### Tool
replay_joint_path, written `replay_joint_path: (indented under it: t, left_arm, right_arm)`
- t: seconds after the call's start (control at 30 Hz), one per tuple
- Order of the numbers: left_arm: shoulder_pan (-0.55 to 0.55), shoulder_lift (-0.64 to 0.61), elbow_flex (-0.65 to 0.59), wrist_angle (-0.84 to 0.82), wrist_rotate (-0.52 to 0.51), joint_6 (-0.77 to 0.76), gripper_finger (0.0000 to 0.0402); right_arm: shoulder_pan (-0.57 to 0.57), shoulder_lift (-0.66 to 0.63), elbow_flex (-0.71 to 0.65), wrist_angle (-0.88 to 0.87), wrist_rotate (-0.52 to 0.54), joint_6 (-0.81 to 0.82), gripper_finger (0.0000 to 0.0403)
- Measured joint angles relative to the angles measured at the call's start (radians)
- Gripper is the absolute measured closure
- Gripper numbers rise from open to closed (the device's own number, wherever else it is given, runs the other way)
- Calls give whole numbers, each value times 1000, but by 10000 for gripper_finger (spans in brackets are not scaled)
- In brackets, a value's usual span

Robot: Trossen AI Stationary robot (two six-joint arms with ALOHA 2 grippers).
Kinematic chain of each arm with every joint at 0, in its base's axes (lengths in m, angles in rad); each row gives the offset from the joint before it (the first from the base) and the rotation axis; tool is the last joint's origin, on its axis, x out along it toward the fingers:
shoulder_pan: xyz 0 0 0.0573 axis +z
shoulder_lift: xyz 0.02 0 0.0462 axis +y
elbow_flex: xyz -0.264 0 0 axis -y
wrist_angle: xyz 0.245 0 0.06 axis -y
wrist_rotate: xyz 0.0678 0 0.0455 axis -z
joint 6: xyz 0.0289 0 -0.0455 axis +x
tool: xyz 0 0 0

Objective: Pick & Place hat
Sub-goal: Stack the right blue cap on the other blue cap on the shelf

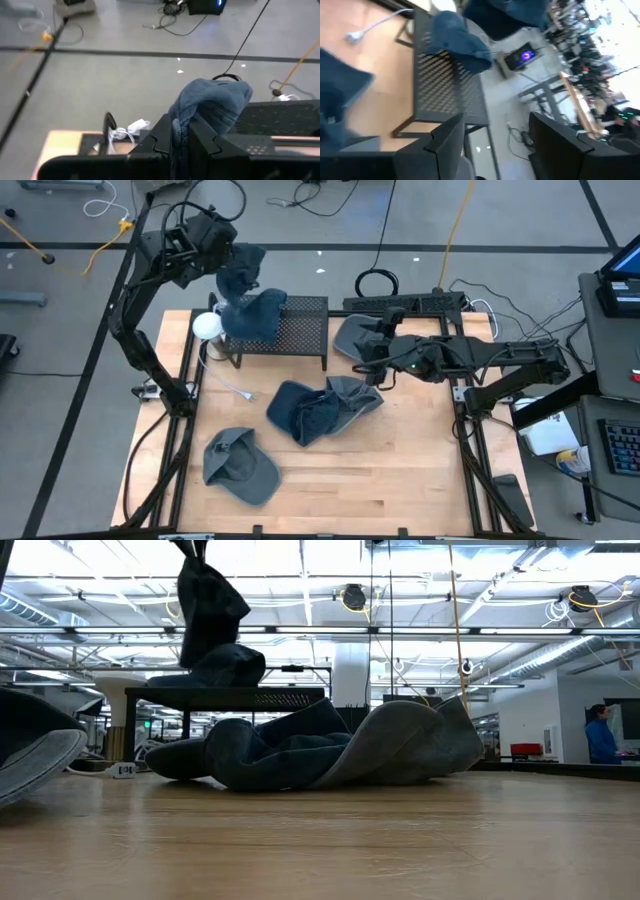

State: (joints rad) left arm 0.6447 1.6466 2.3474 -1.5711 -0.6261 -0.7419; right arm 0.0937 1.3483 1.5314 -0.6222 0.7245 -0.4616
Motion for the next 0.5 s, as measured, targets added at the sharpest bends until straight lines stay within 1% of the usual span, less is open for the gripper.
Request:
replay_joint_path:
  t: [0.13,0.33,0.4,0.5]
  left_arm:
    - [9,0,0,0,8,-73,375]
    - [22,-9,0,0,30,-215,375]
    - [27,-11,0,0,56,-264,375]
    - [46,-12,-1,0,130,-310,375]
  right_arm:
    - [0,0,0,-52,-3,5,188]
    - [0,0,0,-59,5,5,186]
    - [0,0,0,-61,5,5,188]
    - [0,0,0,-64,6,5,190]
